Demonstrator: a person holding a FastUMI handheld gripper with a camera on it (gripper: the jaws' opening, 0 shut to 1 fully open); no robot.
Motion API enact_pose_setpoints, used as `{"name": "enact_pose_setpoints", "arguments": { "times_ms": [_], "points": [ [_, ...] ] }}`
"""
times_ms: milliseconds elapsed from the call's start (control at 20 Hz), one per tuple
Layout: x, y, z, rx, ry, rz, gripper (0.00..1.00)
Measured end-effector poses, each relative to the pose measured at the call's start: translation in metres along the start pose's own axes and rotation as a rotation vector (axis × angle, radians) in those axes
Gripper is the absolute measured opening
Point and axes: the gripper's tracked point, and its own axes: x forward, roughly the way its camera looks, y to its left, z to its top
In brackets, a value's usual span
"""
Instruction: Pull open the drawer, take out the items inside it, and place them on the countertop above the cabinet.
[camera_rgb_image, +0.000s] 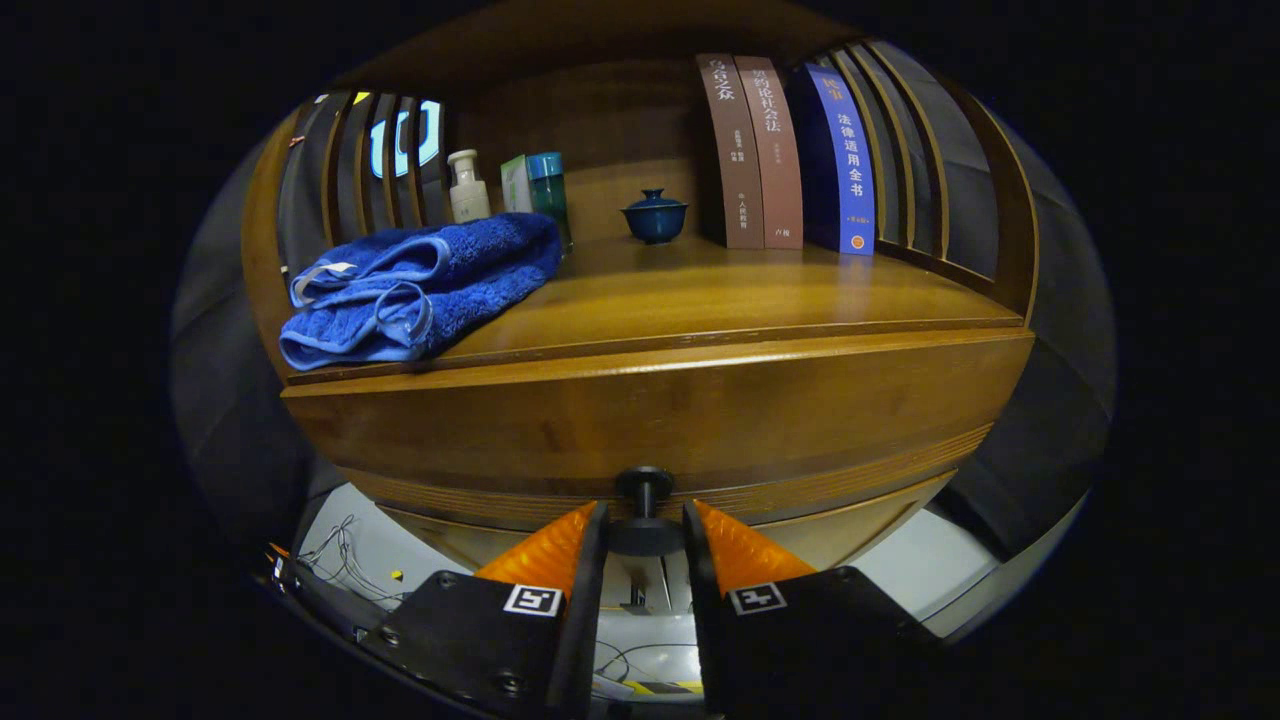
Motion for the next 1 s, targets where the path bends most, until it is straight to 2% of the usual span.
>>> {"name": "enact_pose_setpoints", "arguments": {
  "times_ms": [50,550,1000],
  "points": [
    [0.003,0.000,-0.001,0.001,0.000,0.002,0.37],
    [-0.013,0.001,-0.008,-0.007,0.020,0.013,0.37],
    [-0.076,-0.002,-0.043,-0.003,0.069,0.021,0.37]
  ]
}}
